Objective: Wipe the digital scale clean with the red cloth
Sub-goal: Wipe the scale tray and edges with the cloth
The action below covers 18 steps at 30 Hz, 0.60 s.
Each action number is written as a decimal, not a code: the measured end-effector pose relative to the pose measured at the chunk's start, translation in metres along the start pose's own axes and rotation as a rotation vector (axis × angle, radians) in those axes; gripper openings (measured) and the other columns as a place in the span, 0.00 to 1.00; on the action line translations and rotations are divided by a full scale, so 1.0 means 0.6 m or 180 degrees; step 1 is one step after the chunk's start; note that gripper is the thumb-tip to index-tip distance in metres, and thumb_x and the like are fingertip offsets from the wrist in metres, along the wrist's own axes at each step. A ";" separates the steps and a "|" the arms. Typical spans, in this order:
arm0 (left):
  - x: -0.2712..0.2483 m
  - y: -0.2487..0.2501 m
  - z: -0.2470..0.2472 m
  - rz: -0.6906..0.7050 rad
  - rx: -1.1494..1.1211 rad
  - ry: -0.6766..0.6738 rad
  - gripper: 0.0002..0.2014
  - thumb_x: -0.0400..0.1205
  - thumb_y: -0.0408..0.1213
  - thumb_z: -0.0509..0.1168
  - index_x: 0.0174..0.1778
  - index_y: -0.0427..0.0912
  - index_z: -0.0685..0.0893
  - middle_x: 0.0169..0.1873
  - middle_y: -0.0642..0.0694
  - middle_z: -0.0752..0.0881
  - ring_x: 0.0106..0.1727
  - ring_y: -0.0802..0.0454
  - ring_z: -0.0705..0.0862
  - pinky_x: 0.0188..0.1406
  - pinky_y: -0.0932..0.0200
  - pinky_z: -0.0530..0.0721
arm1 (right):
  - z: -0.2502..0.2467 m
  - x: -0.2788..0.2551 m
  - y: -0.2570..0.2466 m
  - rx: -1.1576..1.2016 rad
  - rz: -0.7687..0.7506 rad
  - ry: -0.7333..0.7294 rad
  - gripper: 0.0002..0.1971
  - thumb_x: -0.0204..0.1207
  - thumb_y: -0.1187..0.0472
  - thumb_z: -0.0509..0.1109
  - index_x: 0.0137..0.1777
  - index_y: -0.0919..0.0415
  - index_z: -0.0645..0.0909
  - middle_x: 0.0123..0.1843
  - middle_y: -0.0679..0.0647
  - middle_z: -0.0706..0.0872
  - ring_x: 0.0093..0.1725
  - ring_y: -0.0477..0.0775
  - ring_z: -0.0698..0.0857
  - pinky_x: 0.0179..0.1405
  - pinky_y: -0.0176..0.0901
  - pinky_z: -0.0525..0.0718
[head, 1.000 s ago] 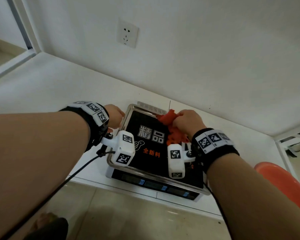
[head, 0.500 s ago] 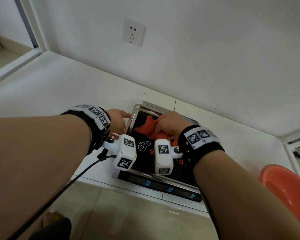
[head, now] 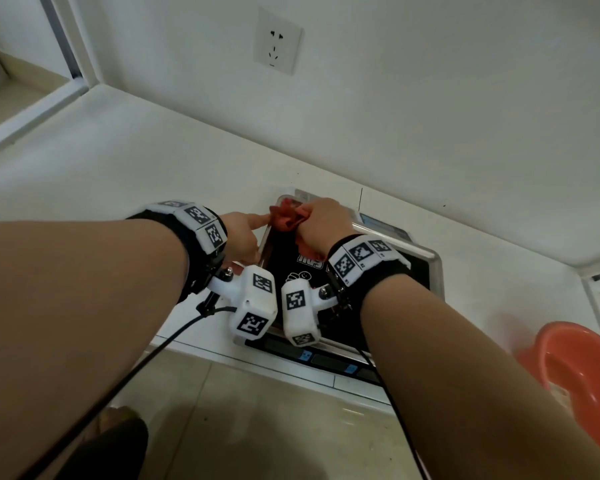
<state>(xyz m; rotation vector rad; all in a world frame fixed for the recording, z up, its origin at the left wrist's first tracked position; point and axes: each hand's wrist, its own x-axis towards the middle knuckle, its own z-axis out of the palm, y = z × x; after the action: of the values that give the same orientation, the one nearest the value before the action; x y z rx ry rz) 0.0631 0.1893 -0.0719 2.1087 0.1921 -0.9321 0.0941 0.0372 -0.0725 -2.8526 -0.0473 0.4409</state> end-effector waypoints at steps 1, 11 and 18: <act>-0.003 0.001 -0.003 0.0008 0.0046 -0.0019 0.41 0.78 0.21 0.61 0.81 0.62 0.57 0.40 0.44 0.82 0.32 0.52 0.80 0.13 0.70 0.77 | -0.001 -0.007 -0.002 0.0139 -0.0053 -0.0177 0.15 0.73 0.70 0.68 0.55 0.56 0.90 0.47 0.55 0.90 0.50 0.57 0.89 0.34 0.33 0.80; -0.012 0.002 -0.010 0.0014 0.0569 -0.0052 0.42 0.79 0.29 0.65 0.82 0.64 0.52 0.69 0.44 0.82 0.69 0.40 0.80 0.63 0.47 0.81 | -0.061 -0.057 0.049 0.0654 -0.0068 -0.0961 0.19 0.70 0.75 0.72 0.51 0.51 0.90 0.45 0.45 0.90 0.47 0.47 0.87 0.41 0.39 0.86; -0.015 0.002 -0.010 -0.0033 0.0497 -0.0069 0.41 0.80 0.27 0.64 0.81 0.65 0.53 0.71 0.39 0.78 0.73 0.38 0.76 0.68 0.42 0.76 | -0.028 -0.039 0.070 0.1172 0.0249 -0.0019 0.24 0.78 0.72 0.62 0.61 0.44 0.88 0.56 0.54 0.91 0.47 0.60 0.88 0.41 0.52 0.87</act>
<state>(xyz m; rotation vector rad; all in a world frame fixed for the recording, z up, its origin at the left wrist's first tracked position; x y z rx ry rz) 0.0608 0.1944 -0.0627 2.2410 0.1226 -1.0038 0.0768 -0.0090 -0.0606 -2.4969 0.1313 0.4241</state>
